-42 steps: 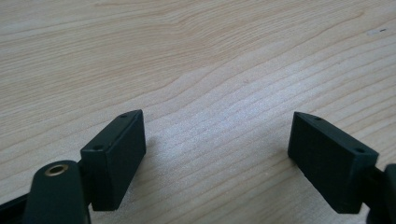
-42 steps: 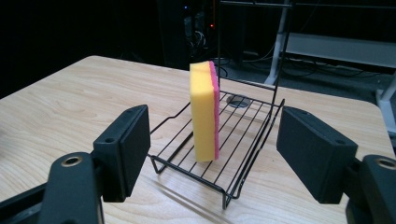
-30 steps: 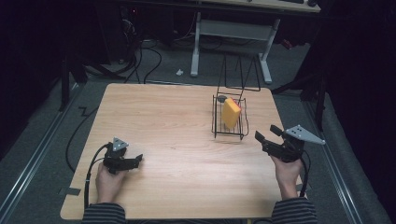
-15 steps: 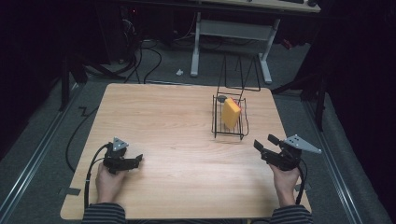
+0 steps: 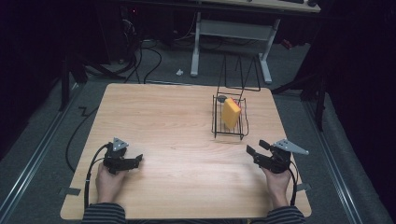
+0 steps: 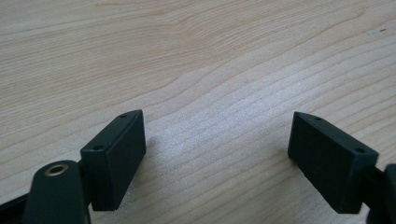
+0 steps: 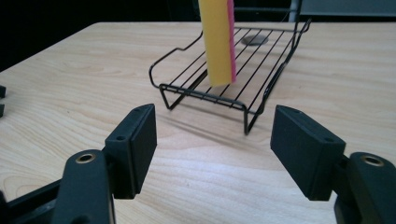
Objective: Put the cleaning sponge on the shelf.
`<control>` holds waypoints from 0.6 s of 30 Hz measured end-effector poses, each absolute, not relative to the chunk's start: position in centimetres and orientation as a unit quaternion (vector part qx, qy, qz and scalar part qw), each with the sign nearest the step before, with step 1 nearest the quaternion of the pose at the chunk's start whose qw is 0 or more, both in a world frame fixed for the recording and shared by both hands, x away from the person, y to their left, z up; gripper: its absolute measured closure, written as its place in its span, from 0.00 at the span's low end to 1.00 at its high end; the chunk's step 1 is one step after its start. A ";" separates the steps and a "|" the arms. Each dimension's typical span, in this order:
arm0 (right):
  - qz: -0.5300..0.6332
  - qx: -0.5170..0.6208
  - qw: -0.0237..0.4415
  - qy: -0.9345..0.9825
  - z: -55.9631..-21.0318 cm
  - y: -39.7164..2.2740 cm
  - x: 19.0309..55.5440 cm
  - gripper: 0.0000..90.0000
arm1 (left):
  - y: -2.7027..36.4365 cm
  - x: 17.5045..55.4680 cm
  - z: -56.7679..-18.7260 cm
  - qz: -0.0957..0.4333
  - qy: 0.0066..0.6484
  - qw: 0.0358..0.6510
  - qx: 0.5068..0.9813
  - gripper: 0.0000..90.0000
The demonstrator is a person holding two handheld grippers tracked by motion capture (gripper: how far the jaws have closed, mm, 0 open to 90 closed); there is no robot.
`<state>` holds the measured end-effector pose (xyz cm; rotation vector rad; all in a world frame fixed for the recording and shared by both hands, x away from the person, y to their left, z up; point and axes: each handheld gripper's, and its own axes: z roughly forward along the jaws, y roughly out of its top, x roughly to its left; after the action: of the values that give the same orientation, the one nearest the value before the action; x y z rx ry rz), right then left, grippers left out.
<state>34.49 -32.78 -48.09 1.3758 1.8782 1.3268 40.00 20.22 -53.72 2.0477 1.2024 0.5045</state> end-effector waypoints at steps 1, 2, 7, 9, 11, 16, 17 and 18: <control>0.481 0.500 0.226 0.684 -48.4 -32.7 34.6 0.36 | 20.2 40.0 -53.7 0.195 0.464 0.349 0.790 0.22; 0.479 0.501 0.224 0.685 -48.6 -32.6 34.7 0.36 | 20.2 40.0 -53.7 0.195 0.464 0.349 0.790 0.22; 0.452 0.514 0.219 0.695 -49.9 -31.9 35.4 0.37 | 20.2 40.0 -53.7 0.195 0.464 0.349 0.790 0.22; 0.441 0.517 0.218 0.701 -50.3 -31.7 35.6 0.37 | 20.2 40.0 -53.7 0.195 0.464 0.350 0.790 0.22; 0.426 0.520 0.216 0.708 -50.7 -31.6 35.8 0.37 | 20.2 40.0 -53.7 0.195 0.464 0.349 0.790 0.22; 0.385 0.528 0.202 0.730 -51.9 -31.1 36.5 0.36 | 20.2 40.0 -53.7 0.195 0.464 0.349 0.790 0.22; 0.377 0.532 0.198 0.732 -52.1 -30.9 36.6 0.36 | 20.2 40.0 -53.7 0.195 0.464 0.349 0.790 0.22; 0.366 0.531 0.201 0.738 -52.4 -30.8 36.7 0.36 | 20.2 40.0 -53.7 0.195 0.464 0.349 0.790 0.22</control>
<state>36.69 -30.79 -52.35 1.4825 2.0607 1.0221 40.00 20.22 -53.72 2.0479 1.2024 0.5046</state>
